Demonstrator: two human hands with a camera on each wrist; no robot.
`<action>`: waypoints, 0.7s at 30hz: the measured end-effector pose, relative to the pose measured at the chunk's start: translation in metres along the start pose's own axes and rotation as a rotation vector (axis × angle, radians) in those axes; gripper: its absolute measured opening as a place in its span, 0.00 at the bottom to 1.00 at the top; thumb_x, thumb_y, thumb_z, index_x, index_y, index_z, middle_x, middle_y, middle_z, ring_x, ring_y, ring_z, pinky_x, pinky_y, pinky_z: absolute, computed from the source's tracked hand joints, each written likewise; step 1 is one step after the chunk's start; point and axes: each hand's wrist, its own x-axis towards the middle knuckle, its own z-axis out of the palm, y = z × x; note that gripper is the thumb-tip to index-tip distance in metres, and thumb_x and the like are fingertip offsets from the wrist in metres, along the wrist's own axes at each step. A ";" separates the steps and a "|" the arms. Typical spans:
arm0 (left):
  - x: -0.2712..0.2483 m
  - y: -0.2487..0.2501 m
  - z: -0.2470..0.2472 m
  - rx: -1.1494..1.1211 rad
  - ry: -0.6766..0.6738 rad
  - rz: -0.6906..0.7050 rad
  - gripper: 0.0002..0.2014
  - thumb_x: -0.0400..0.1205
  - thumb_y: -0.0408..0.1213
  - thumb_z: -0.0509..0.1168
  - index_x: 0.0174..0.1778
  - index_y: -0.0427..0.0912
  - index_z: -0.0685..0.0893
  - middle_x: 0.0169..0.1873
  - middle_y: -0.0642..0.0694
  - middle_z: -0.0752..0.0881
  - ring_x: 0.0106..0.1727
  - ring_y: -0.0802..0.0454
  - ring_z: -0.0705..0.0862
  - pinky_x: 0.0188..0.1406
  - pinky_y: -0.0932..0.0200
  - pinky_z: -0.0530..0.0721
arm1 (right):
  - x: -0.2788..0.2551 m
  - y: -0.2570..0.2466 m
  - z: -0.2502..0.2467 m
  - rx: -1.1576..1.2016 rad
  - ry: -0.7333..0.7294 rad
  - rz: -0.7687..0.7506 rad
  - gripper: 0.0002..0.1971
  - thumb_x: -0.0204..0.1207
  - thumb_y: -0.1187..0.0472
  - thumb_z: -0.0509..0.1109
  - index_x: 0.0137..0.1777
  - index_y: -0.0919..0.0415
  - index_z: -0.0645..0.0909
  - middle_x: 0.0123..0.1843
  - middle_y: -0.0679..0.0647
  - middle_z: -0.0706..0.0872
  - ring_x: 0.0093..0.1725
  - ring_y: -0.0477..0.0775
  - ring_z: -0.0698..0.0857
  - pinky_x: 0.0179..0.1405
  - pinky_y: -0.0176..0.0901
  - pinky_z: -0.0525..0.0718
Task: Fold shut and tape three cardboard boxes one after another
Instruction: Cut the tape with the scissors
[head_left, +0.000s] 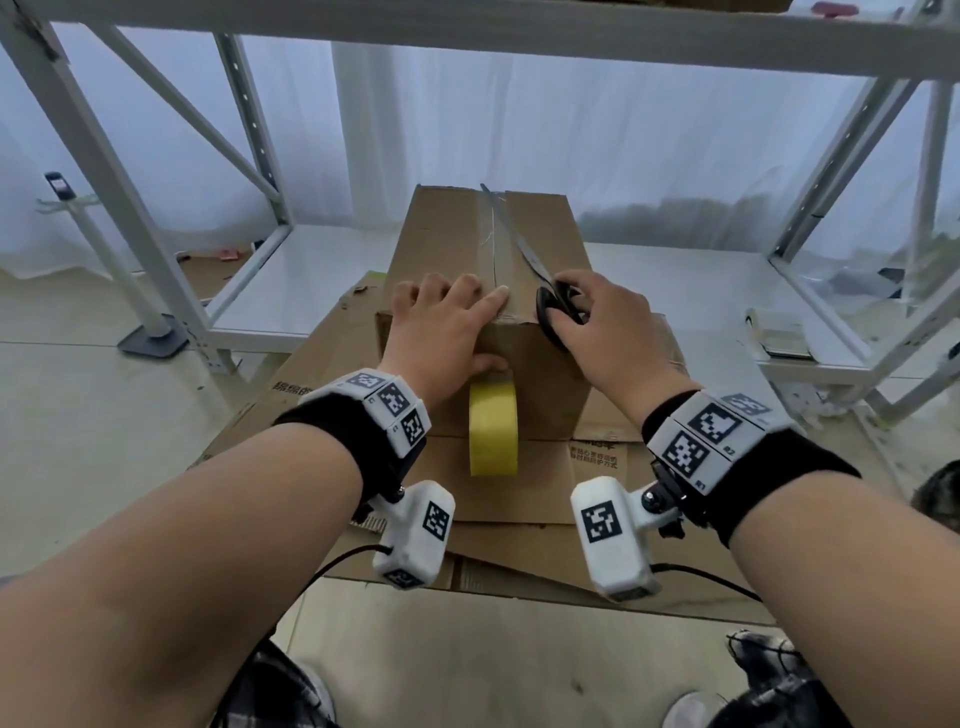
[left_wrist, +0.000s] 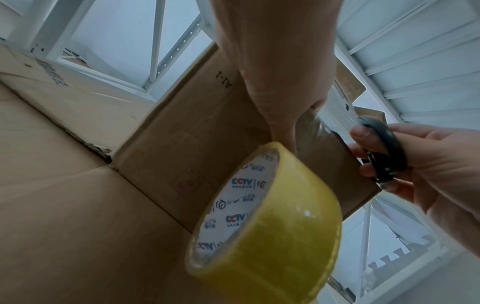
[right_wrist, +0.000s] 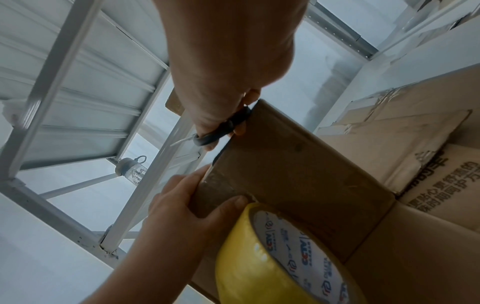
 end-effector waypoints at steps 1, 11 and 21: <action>0.001 0.001 0.001 0.006 0.007 0.005 0.36 0.77 0.65 0.60 0.80 0.58 0.61 0.72 0.51 0.70 0.70 0.42 0.67 0.68 0.42 0.62 | 0.000 0.001 0.002 0.006 0.010 -0.006 0.18 0.79 0.54 0.70 0.68 0.56 0.80 0.61 0.53 0.88 0.62 0.51 0.84 0.64 0.43 0.79; -0.020 -0.002 -0.017 -0.398 0.201 0.048 0.15 0.85 0.45 0.62 0.64 0.47 0.85 0.58 0.46 0.83 0.60 0.46 0.75 0.60 0.53 0.73 | -0.014 0.004 -0.014 0.377 -0.078 0.016 0.15 0.72 0.55 0.78 0.57 0.53 0.82 0.37 0.52 0.81 0.37 0.48 0.79 0.41 0.42 0.80; -0.047 0.012 -0.021 -1.211 -0.292 -0.596 0.24 0.79 0.43 0.71 0.61 0.42 0.63 0.53 0.38 0.81 0.48 0.44 0.87 0.44 0.52 0.89 | -0.041 0.025 -0.030 0.267 -0.646 0.215 0.19 0.71 0.59 0.78 0.59 0.61 0.80 0.37 0.55 0.80 0.39 0.53 0.80 0.44 0.41 0.81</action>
